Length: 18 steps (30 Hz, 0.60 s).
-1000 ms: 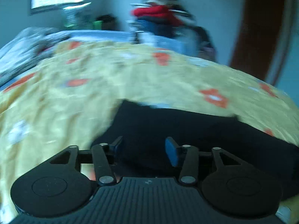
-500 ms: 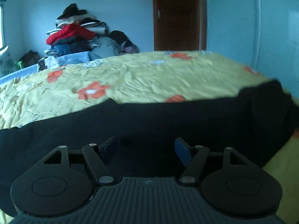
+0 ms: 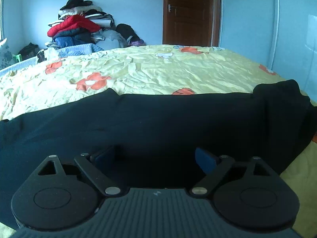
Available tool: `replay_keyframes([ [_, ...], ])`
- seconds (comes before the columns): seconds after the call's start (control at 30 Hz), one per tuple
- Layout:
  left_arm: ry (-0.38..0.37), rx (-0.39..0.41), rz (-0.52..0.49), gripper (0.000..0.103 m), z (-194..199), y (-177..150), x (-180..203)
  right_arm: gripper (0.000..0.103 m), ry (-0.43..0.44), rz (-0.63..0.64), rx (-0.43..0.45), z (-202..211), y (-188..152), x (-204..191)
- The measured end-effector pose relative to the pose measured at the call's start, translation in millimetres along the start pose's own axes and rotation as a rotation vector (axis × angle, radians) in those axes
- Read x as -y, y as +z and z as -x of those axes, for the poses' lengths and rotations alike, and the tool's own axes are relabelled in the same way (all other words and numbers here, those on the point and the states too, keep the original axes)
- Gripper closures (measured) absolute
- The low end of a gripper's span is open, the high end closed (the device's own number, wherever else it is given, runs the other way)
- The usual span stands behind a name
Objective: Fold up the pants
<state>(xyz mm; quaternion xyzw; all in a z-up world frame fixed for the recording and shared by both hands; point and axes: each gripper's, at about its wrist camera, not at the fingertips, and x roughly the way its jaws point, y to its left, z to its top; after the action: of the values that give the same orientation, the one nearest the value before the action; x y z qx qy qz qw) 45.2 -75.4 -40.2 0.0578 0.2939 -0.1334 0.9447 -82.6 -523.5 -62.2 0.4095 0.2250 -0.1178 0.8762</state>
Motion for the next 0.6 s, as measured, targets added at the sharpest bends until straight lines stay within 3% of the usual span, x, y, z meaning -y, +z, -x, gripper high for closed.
replay_keyframes([
  [0.17,0.024,0.025,-0.026,0.012,2,3,4,0.095,-0.163,0.212,0.125,25,27,-12],
  [0.2,0.023,0.019,-0.028,0.011,0,2,5,0.095,-0.194,0.255,0.121,26,31,-14],
  [0.23,0.02,-0.004,-0.029,0.01,-4,2,5,0.094,-0.214,0.292,0.061,19,36,-14],
  [0.27,0.017,-0.007,-0.023,0.009,-5,2,4,0.089,-0.241,0.308,0.012,12,36,-13],
  [0.33,0.008,-0.007,-0.009,0.007,-5,2,2,0.082,-0.301,0.372,0.015,5,33,-13],
  [0.37,0.006,-0.011,-0.004,0.006,-6,2,1,0.071,-0.343,0.401,0.036,5,33,-16],
  [0.4,0.006,-0.013,-0.003,0.006,-5,2,0,0.059,-0.436,0.428,0.088,6,34,-19],
  [0.43,0.007,-0.014,-0.004,0.005,-6,1,1,0.054,-0.549,0.449,0.184,12,34,-23],
  [0.47,0.007,-0.016,-0.007,0.004,-6,1,1,0.051,-0.598,0.454,0.264,18,34,-26],
  [0.5,0.008,-0.018,-0.01,0.003,-7,2,2,0.051,-0.589,0.445,0.331,27,34,-31],
  [0.53,0.008,-0.02,-0.012,0.003,-7,2,2,0.051,-0.495,0.418,0.353,35,35,-35],
  [0.6,0.009,-0.021,-0.011,0.002,-7,1,2,0.047,-0.214,0.337,0.243,34,39,-39],
])
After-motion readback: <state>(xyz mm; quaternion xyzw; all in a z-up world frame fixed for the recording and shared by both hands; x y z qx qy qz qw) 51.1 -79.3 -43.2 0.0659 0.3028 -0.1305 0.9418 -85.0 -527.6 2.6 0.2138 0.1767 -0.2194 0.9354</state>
